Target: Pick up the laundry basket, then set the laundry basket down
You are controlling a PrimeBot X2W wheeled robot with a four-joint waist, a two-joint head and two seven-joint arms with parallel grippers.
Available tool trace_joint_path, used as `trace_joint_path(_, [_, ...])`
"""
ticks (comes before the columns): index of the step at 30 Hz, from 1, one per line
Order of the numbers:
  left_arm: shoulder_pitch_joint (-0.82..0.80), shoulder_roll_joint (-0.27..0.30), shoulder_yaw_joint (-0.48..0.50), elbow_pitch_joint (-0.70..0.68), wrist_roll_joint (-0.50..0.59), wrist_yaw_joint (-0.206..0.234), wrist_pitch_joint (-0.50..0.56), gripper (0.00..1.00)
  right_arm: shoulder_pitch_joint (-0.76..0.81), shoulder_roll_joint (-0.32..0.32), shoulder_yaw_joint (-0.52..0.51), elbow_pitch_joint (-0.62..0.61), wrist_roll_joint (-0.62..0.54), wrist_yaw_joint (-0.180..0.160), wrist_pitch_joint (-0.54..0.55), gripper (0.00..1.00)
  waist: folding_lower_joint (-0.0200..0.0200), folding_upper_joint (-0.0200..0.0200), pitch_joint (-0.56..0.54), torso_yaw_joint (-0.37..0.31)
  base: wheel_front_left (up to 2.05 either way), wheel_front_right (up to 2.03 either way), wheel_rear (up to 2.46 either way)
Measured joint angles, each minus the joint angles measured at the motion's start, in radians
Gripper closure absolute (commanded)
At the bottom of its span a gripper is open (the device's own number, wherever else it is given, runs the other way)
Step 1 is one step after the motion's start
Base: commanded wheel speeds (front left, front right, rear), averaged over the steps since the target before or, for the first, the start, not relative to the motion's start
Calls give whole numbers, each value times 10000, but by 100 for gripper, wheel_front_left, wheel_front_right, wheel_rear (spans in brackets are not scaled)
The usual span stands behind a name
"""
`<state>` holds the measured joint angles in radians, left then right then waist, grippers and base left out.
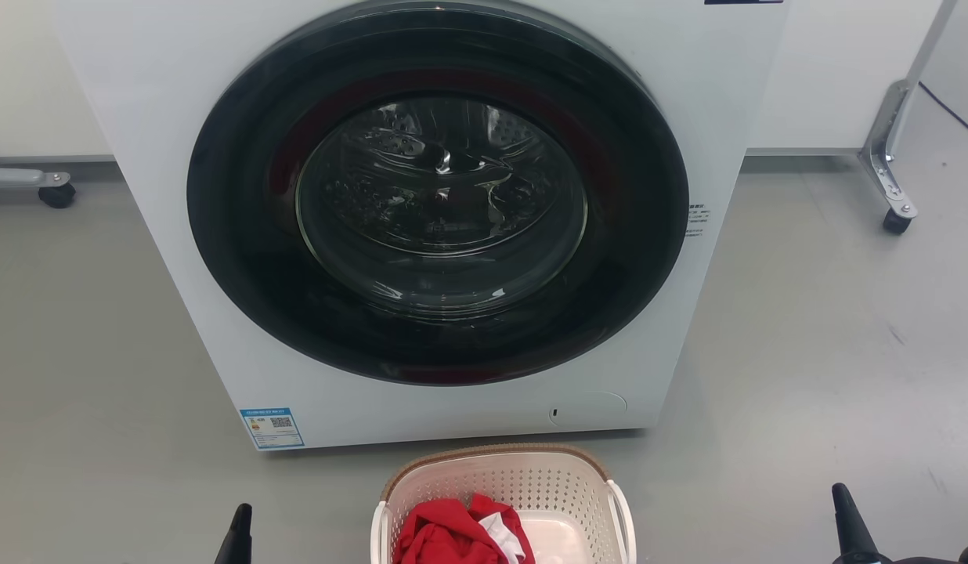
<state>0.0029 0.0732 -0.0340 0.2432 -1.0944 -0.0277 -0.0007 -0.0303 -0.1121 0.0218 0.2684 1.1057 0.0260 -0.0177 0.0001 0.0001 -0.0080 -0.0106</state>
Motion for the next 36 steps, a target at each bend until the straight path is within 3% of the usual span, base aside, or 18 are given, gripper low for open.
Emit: trace_joint_path(36, [-763,-284,1208,489,-4775,-884,1091,100,-504,646,-1486,291,4711,895,1241,100,0,0,94,102,0,0,0])
